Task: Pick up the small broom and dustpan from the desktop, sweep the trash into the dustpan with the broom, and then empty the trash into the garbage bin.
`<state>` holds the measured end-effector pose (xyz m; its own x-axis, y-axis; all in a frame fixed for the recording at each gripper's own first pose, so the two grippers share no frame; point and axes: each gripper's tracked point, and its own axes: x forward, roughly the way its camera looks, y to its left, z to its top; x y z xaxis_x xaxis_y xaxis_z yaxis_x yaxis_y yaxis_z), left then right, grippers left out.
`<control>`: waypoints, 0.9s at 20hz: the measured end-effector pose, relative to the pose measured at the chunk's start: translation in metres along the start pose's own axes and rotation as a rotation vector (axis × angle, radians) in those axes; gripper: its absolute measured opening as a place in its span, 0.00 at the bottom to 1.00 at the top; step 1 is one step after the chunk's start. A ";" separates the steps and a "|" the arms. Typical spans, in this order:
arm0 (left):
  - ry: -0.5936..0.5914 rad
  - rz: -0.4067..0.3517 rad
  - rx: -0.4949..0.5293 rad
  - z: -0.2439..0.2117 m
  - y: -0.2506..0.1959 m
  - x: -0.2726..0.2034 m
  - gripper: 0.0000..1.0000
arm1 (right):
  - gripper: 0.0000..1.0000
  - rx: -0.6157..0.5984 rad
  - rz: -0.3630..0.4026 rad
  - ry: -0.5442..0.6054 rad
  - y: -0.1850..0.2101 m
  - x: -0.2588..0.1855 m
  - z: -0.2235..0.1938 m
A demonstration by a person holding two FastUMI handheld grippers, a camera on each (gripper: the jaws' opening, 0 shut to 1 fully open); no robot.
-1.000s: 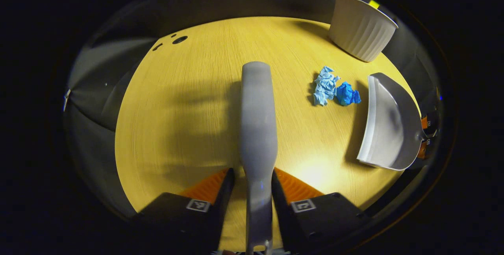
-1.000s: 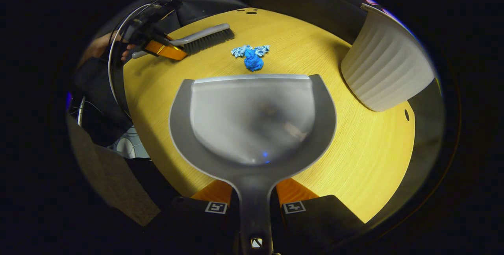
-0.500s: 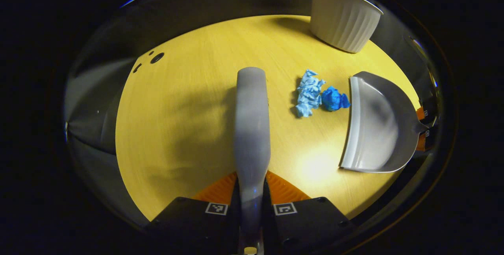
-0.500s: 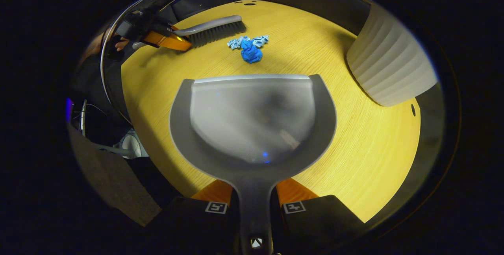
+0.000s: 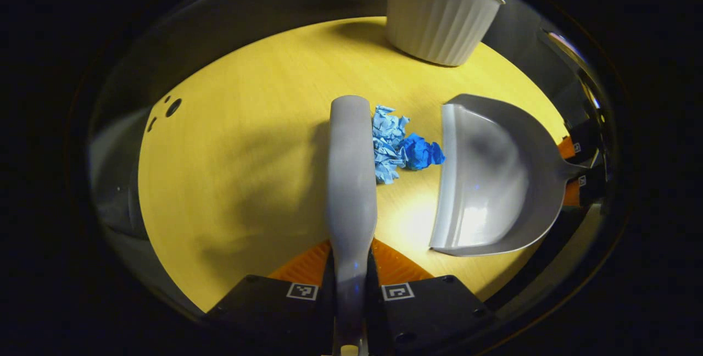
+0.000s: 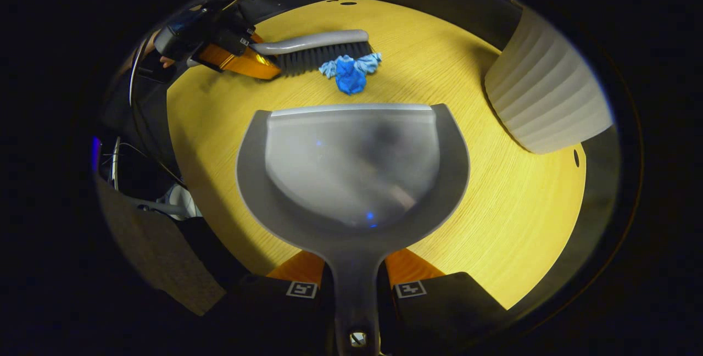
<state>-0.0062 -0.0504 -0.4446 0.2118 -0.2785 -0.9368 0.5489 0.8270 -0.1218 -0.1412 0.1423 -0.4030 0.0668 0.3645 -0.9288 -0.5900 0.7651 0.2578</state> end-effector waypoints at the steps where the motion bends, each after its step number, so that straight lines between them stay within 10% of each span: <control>1: -0.005 -0.029 0.020 0.001 -0.003 0.000 0.30 | 0.36 -0.006 0.001 0.000 0.001 0.000 0.003; 11: -0.033 -0.245 0.117 0.010 -0.053 -0.014 0.26 | 0.36 -0.009 0.009 -0.033 -0.001 0.022 0.044; 18: -0.142 -0.087 -0.042 0.023 -0.008 -0.047 0.28 | 0.36 0.090 -0.018 -0.120 0.003 0.023 0.045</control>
<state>-0.0020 -0.0557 -0.3922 0.2790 -0.4135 -0.8667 0.5361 0.8159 -0.2166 -0.1050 0.1772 -0.4113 0.1760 0.4068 -0.8964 -0.5137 0.8148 0.2689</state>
